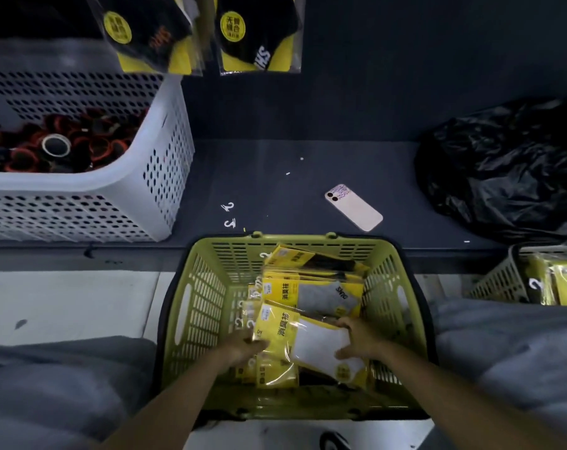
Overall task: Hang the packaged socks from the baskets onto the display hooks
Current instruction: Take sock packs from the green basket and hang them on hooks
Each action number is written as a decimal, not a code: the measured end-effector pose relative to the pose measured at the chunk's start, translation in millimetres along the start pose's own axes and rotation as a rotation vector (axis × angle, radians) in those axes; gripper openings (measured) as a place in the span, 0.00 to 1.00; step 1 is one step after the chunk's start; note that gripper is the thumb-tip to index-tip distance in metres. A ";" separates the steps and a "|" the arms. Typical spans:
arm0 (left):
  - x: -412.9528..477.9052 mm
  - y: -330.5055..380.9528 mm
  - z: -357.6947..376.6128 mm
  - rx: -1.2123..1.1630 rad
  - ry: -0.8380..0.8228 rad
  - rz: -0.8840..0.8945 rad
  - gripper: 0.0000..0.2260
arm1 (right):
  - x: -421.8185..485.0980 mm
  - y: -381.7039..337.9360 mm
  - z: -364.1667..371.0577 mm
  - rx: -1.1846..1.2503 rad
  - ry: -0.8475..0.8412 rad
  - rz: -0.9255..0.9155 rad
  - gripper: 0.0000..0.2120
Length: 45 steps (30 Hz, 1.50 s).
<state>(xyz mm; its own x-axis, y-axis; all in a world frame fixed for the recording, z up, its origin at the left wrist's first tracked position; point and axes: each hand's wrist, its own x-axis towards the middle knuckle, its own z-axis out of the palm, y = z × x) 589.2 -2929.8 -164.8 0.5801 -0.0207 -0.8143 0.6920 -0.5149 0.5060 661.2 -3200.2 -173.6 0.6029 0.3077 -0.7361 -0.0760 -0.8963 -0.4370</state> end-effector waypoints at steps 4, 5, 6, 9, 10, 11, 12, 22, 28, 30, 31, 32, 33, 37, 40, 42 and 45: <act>0.0 -3.9 -1.9 -0.075 0.063 0.035 0.06 | 2.2 0.9 -0.1 -0.083 0.009 -0.013 0.38; -0.4 -5.6 -2.0 -0.105 0.060 0.040 0.05 | 2.1 0.7 0.1 -0.098 0.021 -0.019 0.37; -1.6 -6.3 -1.7 -0.134 0.059 0.049 0.06 | 1.1 -0.4 0.4 -0.100 0.029 -0.027 0.36; -4.7 0.4 -0.6 -0.186 0.116 0.084 0.16 | -2.5 -9.2 -1.8 -0.018 0.016 -0.081 0.39; -4.9 5.1 -0.5 -0.206 0.159 0.106 0.21 | -3.5 -13.4 -4.0 0.034 0.011 -0.116 0.35; -5.6 10.7 -0.5 -0.221 0.201 0.138 0.24 | -4.1 -17.1 -6.4 0.117 0.009 -0.154 0.31; -7.1 17.6 -0.8 -0.229 0.236 0.184 0.23 | -5.7 -20.6 -9.3 0.218 -0.001 -0.175 0.28; -46.9 109.5 -66.4 -0.489 0.599 0.526 0.38 | -33.1 -84.8 -57.4 0.772 0.230 -0.236 0.14; -84.2 144.1 -70.9 -0.716 0.289 0.578 0.35 | -66.0 -134.9 -92.0 0.973 0.286 -0.452 0.24; -96.4 154.9 -69.2 -0.716 0.353 0.673 0.22 | -76.0 -146.8 -96.1 0.972 0.297 -0.515 0.24; -103.4 160.1 -71.8 -0.714 0.386 0.715 0.18 | -81.7 -151.7 -99.6 0.977 0.310 -0.553 0.23; -110.1 165.0 -76.5 -0.702 0.411 0.756 0.14 | -88.0 -156.1 -105.1 0.976 0.334 -0.600 0.21; -117.0 170.1 -82.4 -0.682 0.426 0.795 0.11 | -94.7 -160.8 -113.2 0.969 0.370 -0.651 0.20; -147.6 197.1 -110.6 -0.556 0.470 0.920 0.08 | -127.0 -188.6 -162.4 1.017 0.540 -0.817 0.21; -167.4 219.2 -132.6 -0.473 0.486 0.984 0.10 | -148.8 -217.4 -199.2 1.064 0.613 -0.922 0.22; -180.5 233.2 -147.9 -0.431 0.494 1.037 0.10 | -158.0 -235.8 -218.2 1.057 0.647 -0.962 0.19; -204.0 249.6 -173.7 -0.379 0.531 1.091 0.07 | -165.2 -258.2 -238.8 1.058 0.647 -0.994 0.18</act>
<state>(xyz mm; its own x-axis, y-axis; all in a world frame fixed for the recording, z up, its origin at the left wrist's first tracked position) 718.2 -2905.2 177.0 0.9633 0.1118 0.2439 -0.2235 -0.1688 0.9600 770.8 -3095.9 184.3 0.9475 0.1809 0.2636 0.2092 0.2725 -0.9391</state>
